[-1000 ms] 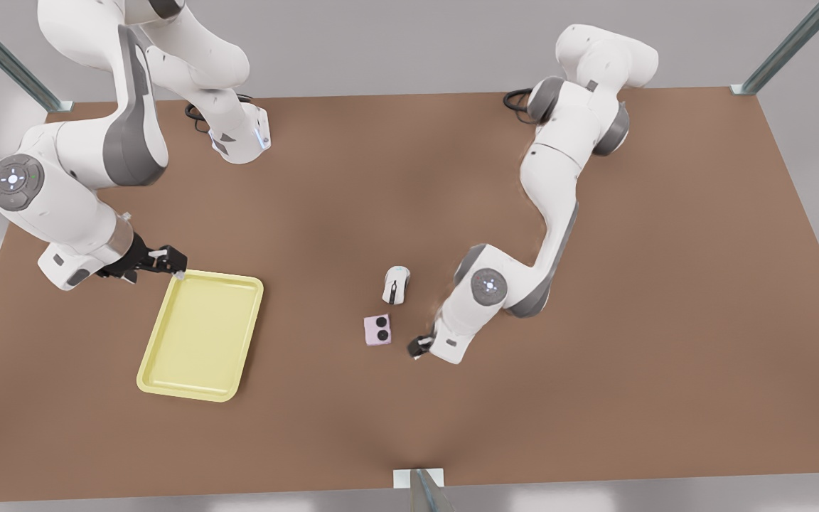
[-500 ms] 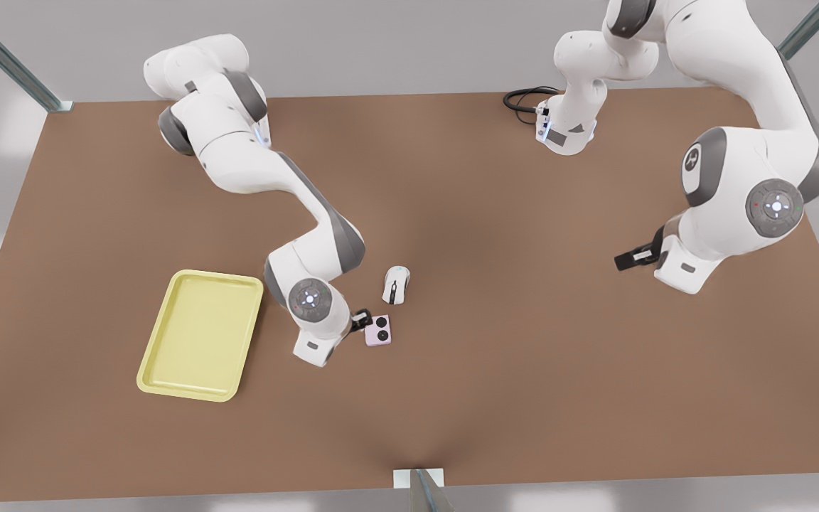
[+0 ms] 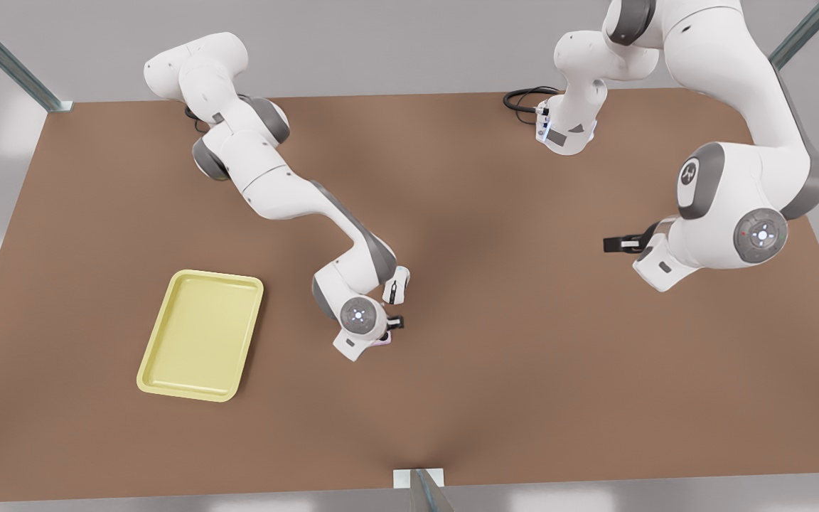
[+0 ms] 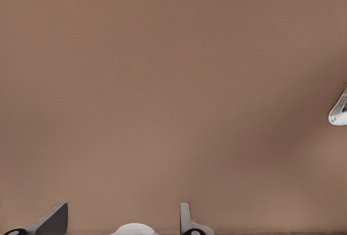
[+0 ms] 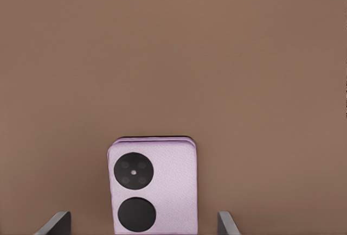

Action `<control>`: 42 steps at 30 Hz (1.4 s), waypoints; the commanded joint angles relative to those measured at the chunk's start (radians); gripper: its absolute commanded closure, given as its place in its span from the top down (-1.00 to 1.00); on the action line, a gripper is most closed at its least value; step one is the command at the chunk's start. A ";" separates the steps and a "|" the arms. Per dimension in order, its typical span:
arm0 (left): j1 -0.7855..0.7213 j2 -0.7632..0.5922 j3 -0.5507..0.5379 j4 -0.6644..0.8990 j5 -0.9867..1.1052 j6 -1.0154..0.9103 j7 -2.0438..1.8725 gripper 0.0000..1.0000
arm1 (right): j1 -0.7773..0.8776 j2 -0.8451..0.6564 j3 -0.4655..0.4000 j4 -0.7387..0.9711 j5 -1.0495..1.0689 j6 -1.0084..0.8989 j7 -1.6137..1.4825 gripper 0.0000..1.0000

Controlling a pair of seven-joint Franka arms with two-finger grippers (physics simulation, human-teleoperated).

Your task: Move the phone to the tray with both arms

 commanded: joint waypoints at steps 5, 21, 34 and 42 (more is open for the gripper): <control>0.007 0.000 0.006 0.008 -0.073 -0.008 0.186 1.00 | -0.003 0.027 -0.005 0.000 -0.006 0.029 0.105 1.00; 0.013 0.059 0.009 0.039 -0.082 0.094 0.198 1.00 | 0.012 0.059 0.003 -0.003 -0.099 0.055 -0.198 1.00; 0.027 0.076 0.009 0.036 -0.082 0.093 0.201 1.00 | 0.001 0.061 0.031 -0.003 -0.099 0.055 -0.324 1.00; 0.033 0.079 0.015 0.037 -0.079 0.094 0.198 1.00 | 0.001 0.062 0.035 -0.006 -0.116 0.073 -0.330 0.60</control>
